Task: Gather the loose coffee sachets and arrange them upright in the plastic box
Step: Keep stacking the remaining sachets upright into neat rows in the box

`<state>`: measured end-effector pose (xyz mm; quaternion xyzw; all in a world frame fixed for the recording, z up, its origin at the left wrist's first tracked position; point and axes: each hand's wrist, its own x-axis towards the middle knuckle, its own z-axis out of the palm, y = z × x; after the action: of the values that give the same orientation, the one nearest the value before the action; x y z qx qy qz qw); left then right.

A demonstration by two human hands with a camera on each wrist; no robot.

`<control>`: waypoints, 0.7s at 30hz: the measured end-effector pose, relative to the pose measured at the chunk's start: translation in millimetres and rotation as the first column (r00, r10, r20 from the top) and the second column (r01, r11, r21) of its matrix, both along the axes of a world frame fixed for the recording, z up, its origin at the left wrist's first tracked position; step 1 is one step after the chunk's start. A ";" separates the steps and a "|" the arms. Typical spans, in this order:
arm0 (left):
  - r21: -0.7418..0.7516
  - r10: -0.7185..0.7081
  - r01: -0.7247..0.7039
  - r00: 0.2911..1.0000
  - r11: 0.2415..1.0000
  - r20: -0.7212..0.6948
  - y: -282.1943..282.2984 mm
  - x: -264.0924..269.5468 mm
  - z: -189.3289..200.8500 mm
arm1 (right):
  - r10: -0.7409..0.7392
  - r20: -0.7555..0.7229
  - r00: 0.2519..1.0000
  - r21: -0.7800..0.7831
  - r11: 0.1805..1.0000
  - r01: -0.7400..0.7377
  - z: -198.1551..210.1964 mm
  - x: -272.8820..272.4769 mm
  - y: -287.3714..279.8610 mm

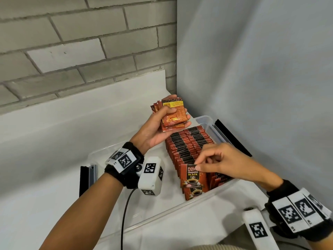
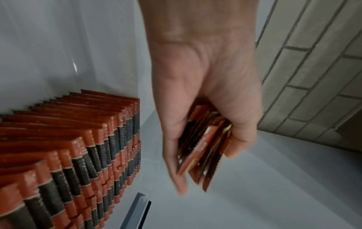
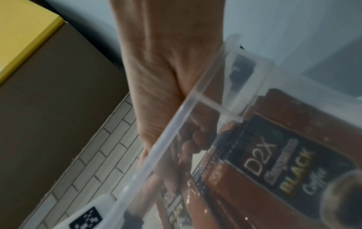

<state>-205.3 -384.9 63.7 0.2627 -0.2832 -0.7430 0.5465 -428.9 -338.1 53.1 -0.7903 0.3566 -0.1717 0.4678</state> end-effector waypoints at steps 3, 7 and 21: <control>0.026 -0.049 0.049 0.998 0.998 0.034 1.5 -0.2 1.4 | 0.061 -0.095 0.994 -0.027 0.998 -0.064 -1.4 1.5 0.0; 0.029 -0.056 0.054 0.993 0.998 0.100 2.7 -0.3 2.2 | 0.094 -0.170 0.981 -0.013 0.995 -0.097 -1.4 2.5 -0.4; 0.047 -0.053 0.048 0.993 0.998 0.102 2.3 -0.4 2.9 | 0.165 -0.234 0.958 0.015 0.986 -0.166 -0.6 4.9 -0.9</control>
<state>-205.7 -382.5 66.6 0.3056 -0.3008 -0.7483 0.5062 -424.0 -339.0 52.5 -0.8332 0.3416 -0.0381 0.4331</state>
